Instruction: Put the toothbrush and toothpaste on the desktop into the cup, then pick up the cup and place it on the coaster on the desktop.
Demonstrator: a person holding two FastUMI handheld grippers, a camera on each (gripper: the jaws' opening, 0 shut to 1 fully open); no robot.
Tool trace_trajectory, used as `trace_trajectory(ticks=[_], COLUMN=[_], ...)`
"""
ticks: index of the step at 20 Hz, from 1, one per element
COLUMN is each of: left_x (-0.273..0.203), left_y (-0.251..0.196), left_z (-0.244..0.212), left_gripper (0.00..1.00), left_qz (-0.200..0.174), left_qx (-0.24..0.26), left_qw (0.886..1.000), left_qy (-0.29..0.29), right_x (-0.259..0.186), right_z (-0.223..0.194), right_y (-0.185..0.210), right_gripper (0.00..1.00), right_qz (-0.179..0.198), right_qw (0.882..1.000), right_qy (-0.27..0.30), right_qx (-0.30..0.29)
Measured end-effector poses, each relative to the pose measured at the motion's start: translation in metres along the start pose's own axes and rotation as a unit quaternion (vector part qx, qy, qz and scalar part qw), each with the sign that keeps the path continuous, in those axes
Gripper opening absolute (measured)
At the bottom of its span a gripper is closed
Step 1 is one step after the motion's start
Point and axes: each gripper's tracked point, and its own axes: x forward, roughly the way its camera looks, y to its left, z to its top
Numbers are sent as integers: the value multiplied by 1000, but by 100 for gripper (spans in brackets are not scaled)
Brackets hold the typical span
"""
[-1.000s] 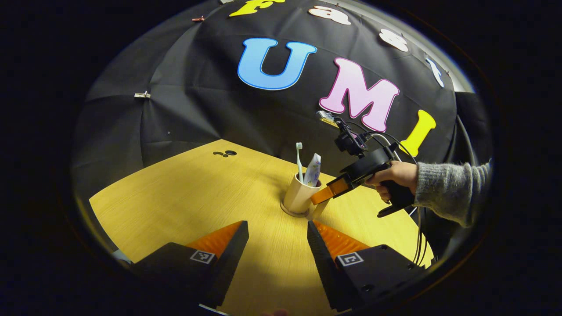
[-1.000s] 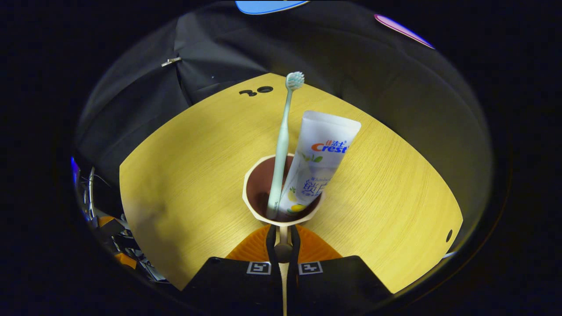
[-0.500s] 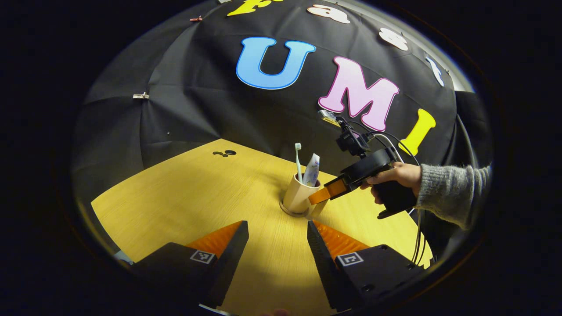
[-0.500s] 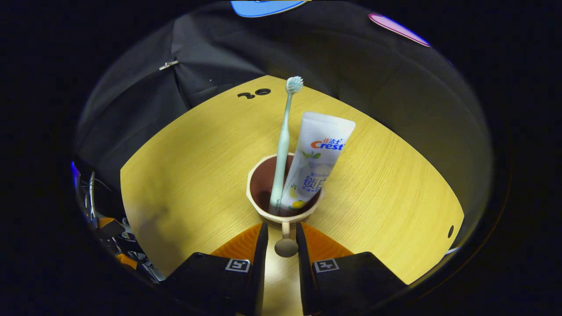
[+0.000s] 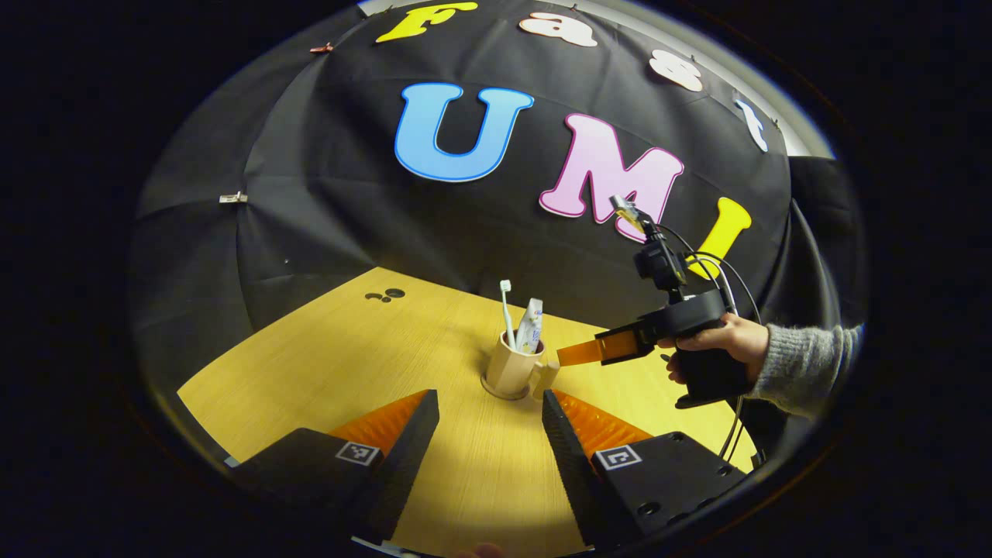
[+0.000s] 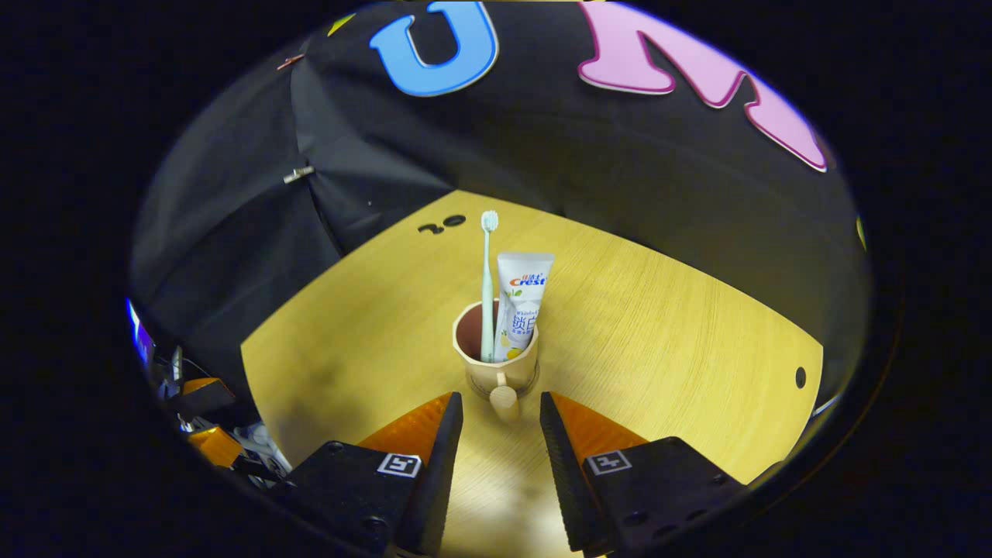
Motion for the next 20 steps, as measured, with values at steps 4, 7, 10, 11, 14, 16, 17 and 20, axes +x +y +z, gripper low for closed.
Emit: trace_trajectory(ticks=[4, 7, 10, 11, 14, 16, 17, 20], left_x=[-12, -19, -29, -31, -38, -41, -44, -46], left_y=[-12, -23, -37, -40, -51, -59, -62, -69], left_z=[21, 34, 54, 63, 82, 97, 104, 121], left_gripper=[86, 86, 89, 89, 96, 97, 97, 97], left_qz=[-5, -13, -25, -27, -30, -36, -39, -37], left_qx=[12, 11, 8, 12, 39, 48, 53, 87], left_qw=[1000, 1000, 999, 999, 997, 995, 994, 990], left_qy=[-7, -12, -32, -42, -61, -78, -84, -100], right_x=[-50, -91, -137, -150, -183, -203, -214, -243], right_z=[8, 20, 30, 34, 44, 43, 45, 52], right_y=[9, 13, 19, 19, 24, 25, 27, 33], right_gripper=[83, 92, 98, 98, 98, 98, 98, 98], right_qz=[13, 16, 22, 22, 18, 10, 8, -8], right_qw=[998, 995, 988, 986, 979, 977, 975, 966], right_qy=[-36, -85, -140, -157, -195, -207, -216, -256], right_qx=[46, 58, 60, 58, 55, 54, 52, 29])
